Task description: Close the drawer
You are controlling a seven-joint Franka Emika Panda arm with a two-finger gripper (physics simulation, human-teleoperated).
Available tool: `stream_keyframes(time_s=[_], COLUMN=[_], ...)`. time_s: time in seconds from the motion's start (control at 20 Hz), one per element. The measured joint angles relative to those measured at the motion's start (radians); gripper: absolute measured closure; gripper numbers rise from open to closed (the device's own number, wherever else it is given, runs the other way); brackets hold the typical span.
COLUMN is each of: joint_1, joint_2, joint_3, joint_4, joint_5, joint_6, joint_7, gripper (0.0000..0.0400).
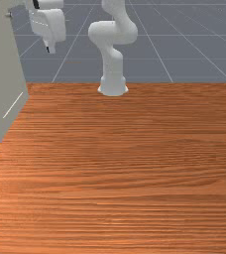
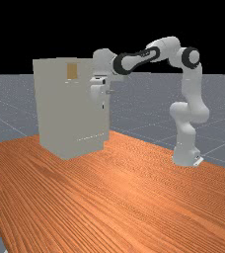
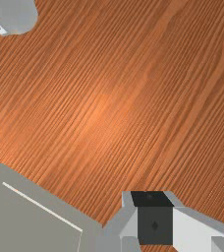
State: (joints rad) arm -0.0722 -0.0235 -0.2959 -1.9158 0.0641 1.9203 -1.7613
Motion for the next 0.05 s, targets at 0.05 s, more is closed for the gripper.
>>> stream_keyframes(time_s=[0.05], joint_1=[-0.124], joint_2=[0.183], joint_3=[-0.019], joint_4=[0.250], joint_5=[0.062], joint_6=[-0.096], joint_7=[-0.238], gripper=[0.0400])
